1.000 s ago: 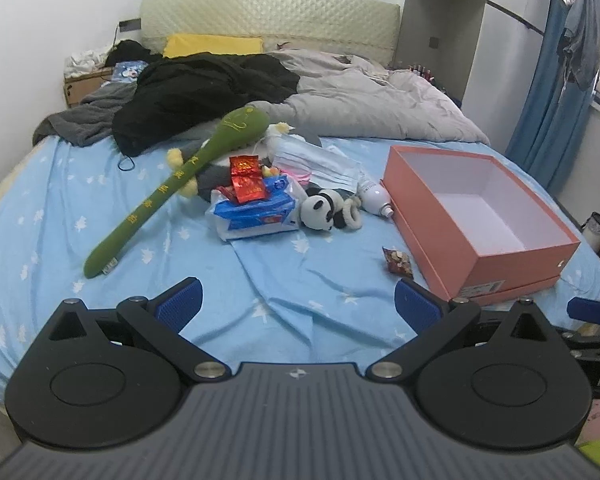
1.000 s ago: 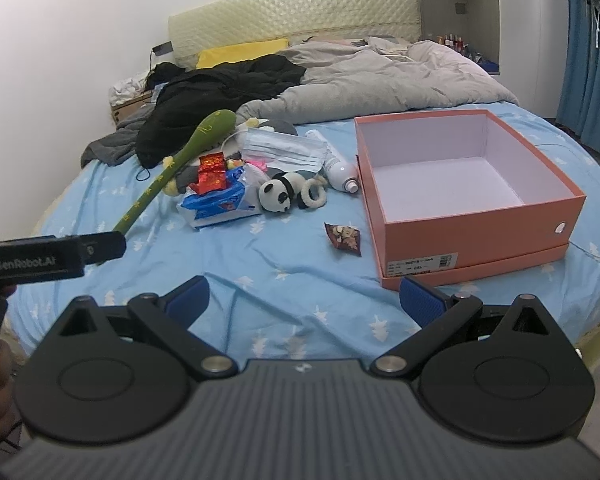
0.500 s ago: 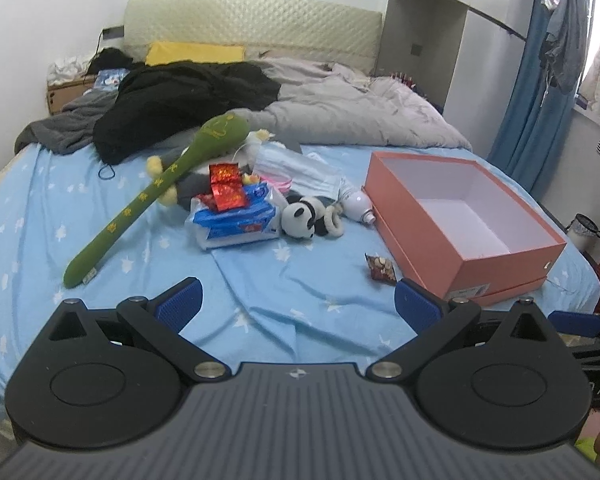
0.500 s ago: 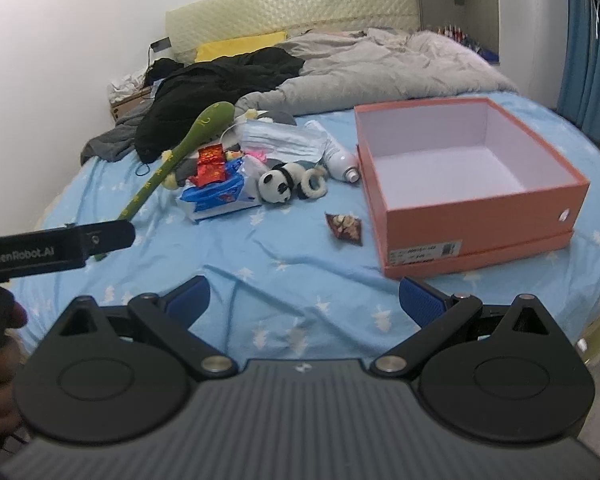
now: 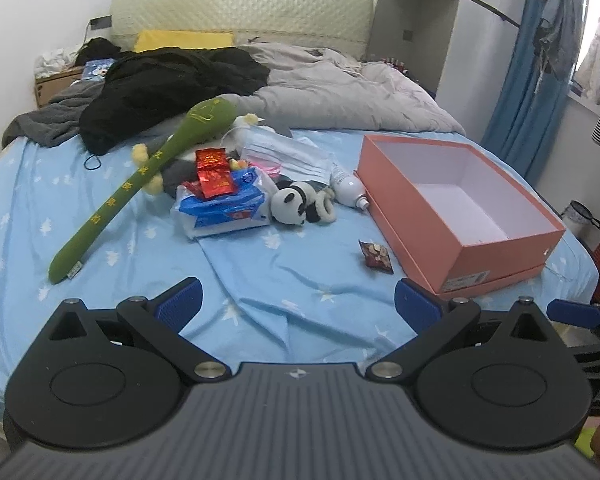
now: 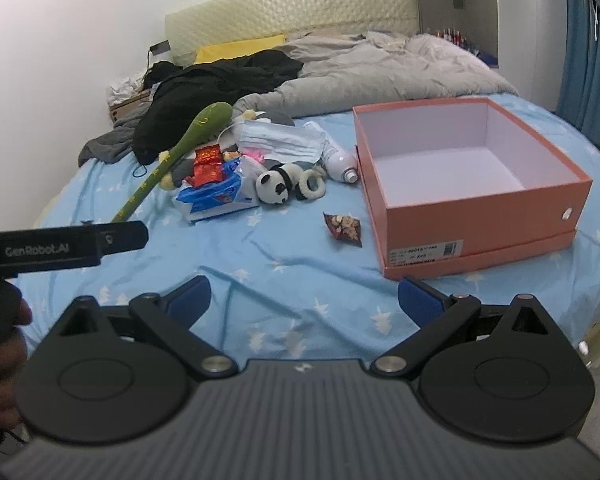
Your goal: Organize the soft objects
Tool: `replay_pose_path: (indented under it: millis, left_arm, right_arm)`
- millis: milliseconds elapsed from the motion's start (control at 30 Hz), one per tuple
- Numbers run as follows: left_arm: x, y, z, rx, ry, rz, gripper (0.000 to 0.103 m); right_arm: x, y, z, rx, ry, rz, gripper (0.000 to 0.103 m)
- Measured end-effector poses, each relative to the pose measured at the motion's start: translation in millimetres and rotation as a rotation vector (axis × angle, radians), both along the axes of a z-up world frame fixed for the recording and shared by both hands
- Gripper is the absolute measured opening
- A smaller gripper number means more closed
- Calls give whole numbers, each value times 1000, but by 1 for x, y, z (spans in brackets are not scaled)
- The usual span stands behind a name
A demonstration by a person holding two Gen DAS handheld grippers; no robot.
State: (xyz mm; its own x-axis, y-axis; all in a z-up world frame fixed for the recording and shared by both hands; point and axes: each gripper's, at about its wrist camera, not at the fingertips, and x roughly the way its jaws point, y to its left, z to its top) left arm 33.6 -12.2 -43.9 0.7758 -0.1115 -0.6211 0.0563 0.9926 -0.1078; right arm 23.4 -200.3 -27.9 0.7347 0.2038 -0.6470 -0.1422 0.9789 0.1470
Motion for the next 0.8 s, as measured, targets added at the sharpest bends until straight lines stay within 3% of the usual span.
replay_pose_path:
  millis: [800]
  left_arm:
    - [36,11,-35,38,37,0,103]
  right_arm:
    - [24,-7,-30,46,67,-97,102]
